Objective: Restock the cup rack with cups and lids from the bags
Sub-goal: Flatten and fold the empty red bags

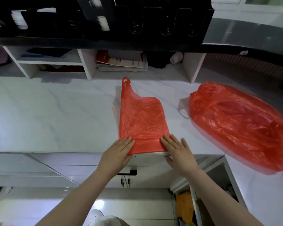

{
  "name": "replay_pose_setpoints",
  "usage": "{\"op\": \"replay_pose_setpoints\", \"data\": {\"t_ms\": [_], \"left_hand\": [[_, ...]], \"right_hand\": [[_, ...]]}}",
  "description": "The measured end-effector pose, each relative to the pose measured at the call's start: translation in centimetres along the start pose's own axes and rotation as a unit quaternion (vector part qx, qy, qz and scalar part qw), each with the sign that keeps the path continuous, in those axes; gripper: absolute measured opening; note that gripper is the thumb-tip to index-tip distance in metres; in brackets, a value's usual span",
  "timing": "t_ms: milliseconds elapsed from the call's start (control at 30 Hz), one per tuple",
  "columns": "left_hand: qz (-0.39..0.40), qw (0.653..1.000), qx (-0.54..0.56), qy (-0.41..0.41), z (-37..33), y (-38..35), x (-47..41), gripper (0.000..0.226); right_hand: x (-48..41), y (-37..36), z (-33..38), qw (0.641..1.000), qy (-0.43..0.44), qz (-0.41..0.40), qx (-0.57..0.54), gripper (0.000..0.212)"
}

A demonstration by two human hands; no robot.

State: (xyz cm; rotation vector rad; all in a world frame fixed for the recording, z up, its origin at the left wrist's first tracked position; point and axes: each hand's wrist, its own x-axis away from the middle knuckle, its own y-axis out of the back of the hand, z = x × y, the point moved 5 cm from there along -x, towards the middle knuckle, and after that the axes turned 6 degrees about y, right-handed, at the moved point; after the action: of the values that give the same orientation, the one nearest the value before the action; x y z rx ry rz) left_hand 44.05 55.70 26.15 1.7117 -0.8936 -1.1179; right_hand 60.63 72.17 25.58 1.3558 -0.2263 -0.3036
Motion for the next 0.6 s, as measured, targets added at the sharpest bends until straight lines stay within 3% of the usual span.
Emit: {"op": "replay_pose_setpoints", "data": {"t_ms": [67,167,333,500,600], "left_hand": [[-0.005,0.996,0.073,0.040,0.4,0.5,0.0,0.052],[-0.016,0.985,0.133,0.105,1.2,1.5,-0.2,0.038],[-0.008,0.955,0.208,0.211,2.6,1.5,-0.5,0.023],[-0.033,0.915,0.268,0.300,3.3,0.9,-0.8,0.034],[-0.045,0.907,0.262,0.326,3.6,0.7,-1.6,0.042]], "right_hand": [[0.4,1.2,0.0,0.997,0.013,-0.066,-0.041,0.063],[1.0,2.2,-0.2,0.985,0.026,-0.154,-0.078,0.044],[0.7,3.0,-1.1,0.970,-0.058,-0.185,-0.150,0.007],[-1.6,2.6,-2.1,0.951,-0.181,-0.158,-0.196,0.008],[-1.8,2.2,-2.0,0.940,-0.209,-0.163,-0.216,0.018]]}}
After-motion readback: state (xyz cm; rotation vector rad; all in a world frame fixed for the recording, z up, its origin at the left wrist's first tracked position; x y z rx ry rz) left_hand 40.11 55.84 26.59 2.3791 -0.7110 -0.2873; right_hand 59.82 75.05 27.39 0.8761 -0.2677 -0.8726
